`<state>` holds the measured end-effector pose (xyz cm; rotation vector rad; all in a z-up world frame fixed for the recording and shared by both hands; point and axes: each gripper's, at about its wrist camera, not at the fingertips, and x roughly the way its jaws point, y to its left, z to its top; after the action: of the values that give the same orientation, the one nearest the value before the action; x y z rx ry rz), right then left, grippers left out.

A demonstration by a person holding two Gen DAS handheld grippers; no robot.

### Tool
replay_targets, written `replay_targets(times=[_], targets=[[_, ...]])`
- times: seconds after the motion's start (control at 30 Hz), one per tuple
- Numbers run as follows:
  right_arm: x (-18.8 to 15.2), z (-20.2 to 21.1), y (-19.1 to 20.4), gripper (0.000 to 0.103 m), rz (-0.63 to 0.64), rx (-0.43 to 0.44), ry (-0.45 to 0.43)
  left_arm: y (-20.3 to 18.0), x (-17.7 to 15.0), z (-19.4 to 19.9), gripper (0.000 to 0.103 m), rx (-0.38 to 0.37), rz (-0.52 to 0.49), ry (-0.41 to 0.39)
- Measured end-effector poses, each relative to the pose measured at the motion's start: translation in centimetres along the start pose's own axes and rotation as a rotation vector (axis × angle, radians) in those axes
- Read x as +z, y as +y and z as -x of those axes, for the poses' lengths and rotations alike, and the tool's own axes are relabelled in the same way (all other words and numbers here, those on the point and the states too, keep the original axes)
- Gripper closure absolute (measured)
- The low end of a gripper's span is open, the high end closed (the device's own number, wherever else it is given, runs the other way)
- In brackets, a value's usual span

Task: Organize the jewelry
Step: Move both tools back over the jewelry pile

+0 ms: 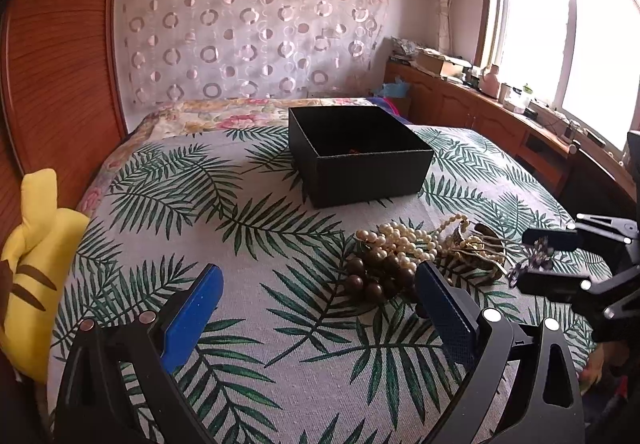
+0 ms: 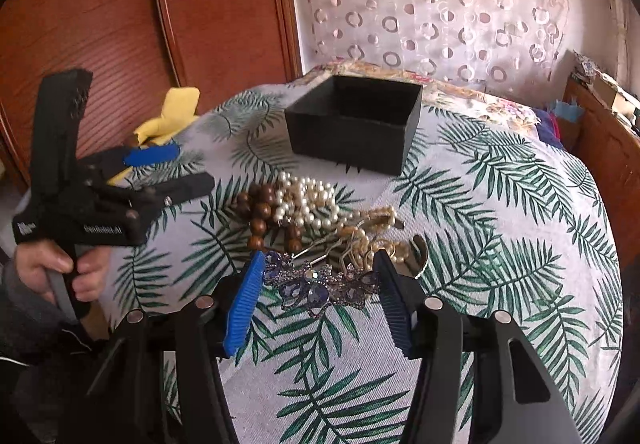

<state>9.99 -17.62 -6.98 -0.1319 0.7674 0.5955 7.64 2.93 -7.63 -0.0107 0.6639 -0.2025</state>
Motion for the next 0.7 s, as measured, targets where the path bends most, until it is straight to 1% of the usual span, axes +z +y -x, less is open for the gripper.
replay_targets(times=[0.2, 0.43, 0.6, 0.67, 0.7], targets=[[1.3, 1.4, 0.0, 0.045, 0.006, 0.018, -0.051, 0.0, 0.0, 0.0, 0.010, 0.000, 0.001, 0.002], [1.9, 2.1, -0.8, 0.045, 0.002, -0.014, -0.084, -0.3, -0.5, -0.6, 0.010, -0.006, -0.013, 0.019], [1.8, 2.1, -1.6, 0.045, -0.004, -0.035, -0.090, -0.6, -0.9, -0.9, 0.010, -0.051, -0.021, 0.055], [1.8, 2.1, -1.8, 0.045, -0.003, -0.044, -0.092, -0.8, -0.9, -1.0, 0.018, -0.069, -0.026, 0.062], [1.8, 2.1, -1.9, 0.045, -0.004, -0.047, -0.092, -1.0, -0.9, -1.2, 0.024, -0.085, -0.032, 0.074]])
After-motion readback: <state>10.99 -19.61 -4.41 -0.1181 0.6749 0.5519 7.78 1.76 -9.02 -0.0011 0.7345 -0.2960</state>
